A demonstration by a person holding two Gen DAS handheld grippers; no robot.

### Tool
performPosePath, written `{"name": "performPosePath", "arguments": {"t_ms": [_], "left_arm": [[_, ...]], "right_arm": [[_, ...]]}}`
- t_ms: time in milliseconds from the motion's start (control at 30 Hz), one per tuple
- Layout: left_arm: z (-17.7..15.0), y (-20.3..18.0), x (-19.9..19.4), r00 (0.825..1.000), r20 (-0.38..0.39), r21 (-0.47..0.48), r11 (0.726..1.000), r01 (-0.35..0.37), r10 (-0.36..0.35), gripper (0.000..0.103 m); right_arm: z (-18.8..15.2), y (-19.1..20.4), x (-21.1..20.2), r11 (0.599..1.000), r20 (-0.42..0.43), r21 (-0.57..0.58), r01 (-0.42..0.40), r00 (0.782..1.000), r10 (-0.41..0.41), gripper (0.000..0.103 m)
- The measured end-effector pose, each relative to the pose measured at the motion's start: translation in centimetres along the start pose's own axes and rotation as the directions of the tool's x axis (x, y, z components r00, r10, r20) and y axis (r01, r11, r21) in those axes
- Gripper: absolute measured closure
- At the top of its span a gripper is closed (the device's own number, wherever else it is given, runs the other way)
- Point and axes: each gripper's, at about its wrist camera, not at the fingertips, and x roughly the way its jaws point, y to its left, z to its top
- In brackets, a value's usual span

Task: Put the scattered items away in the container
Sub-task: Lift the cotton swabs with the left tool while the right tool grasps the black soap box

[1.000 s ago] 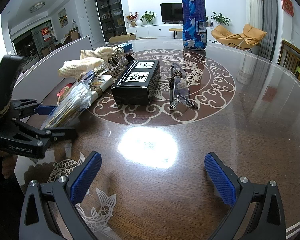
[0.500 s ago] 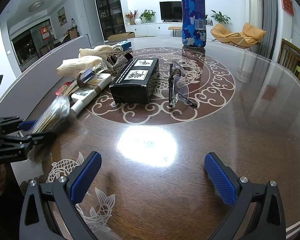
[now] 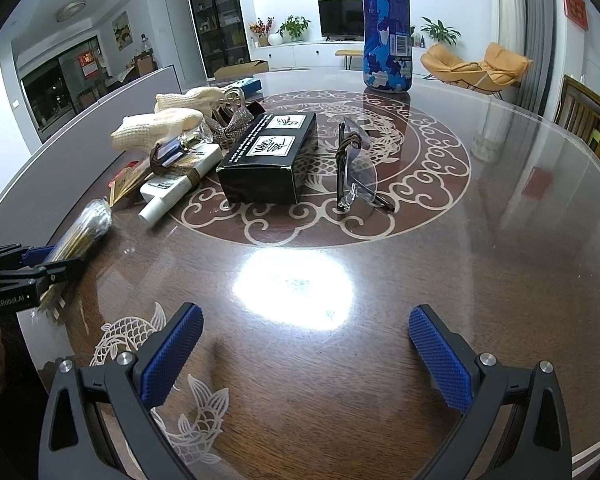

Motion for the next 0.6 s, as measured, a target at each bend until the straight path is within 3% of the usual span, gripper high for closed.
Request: {"name": "performPosePath", "arguments": {"t_ms": [200,367,600], "left_arm": [[-0.1,0.8,0.1,1.0,0.009,-0.016,1.0,-0.019,0.019,0.05],[-0.4,1.3,0.2,0.999,0.014,-0.043,0.998,-0.037,0.038,0.026],[-0.6,0.9,0.4,0.999,0.02,-0.025,0.999,-0.032,0.032,0.013]], "right_arm": [[0.0,0.0,0.0,1.0,-0.004,0.004,0.002,1.0,-0.002,0.0],[0.0,0.1,0.1,1.0,-0.013,-0.004,0.013,1.0,-0.013,0.0],[0.3,1.8,0.8,0.995,-0.066,-0.089,0.05,0.996,-0.056,0.0]]}}
